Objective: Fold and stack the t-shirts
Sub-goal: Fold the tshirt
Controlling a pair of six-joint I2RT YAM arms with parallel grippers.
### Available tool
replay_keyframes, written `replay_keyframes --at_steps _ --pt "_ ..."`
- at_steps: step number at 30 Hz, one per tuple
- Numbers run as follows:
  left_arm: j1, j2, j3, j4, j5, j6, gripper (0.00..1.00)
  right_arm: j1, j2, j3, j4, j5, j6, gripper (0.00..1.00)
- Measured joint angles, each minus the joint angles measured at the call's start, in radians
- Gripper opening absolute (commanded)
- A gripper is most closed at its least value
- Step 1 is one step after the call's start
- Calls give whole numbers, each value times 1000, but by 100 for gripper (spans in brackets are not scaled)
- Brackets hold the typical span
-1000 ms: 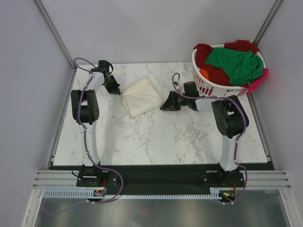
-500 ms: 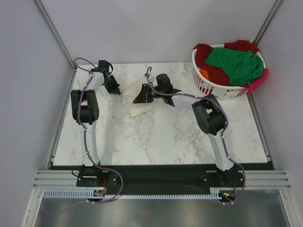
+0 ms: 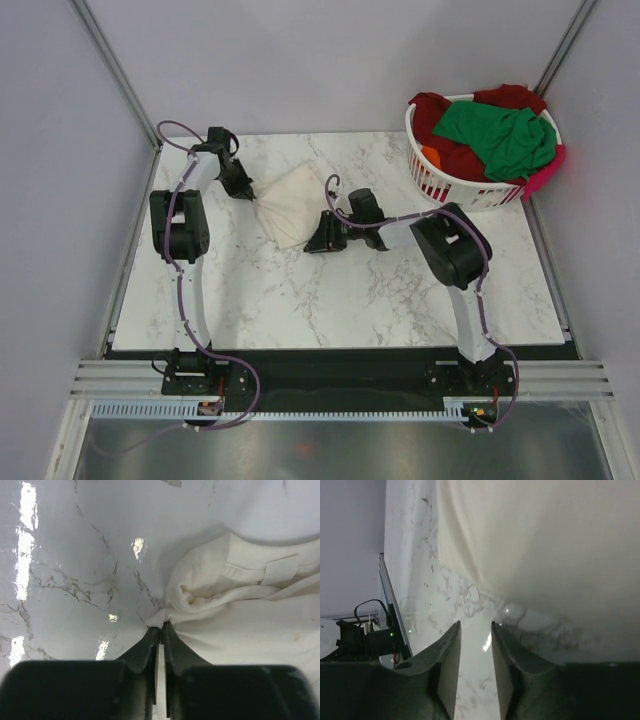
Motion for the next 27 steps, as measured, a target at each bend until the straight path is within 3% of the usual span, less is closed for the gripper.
replay_keyframes --at_steps 1,2,3,7,10,14,16,21,27 --pt "0 0 3 -1 -1 8 33 0 -41 -38 -30 3 -17 49" --pt "0 0 9 -5 -3 20 50 0 -86 -61 -81 23 -46 62" --pt "0 0 19 -11 -4 32 71 0 -130 -75 -148 41 -75 68" --pt "2 -12 73 -26 -21 60 94 0 -341 -79 -399 130 -204 82" --pt "3 -65 103 -31 -29 69 94 0 -504 -70 -506 166 -261 86" --pt "3 -217 71 -9 -34 69 84 0 -704 -95 -571 202 -296 90" --pt "3 -322 -17 21 -22 68 78 0 -789 -149 -584 212 -301 91" --pt "-3 -554 -426 220 97 66 79 0 -939 -309 -655 231 -303 93" --pt "-55 -501 -686 346 156 65 91 0 -1025 -366 -759 238 -316 94"
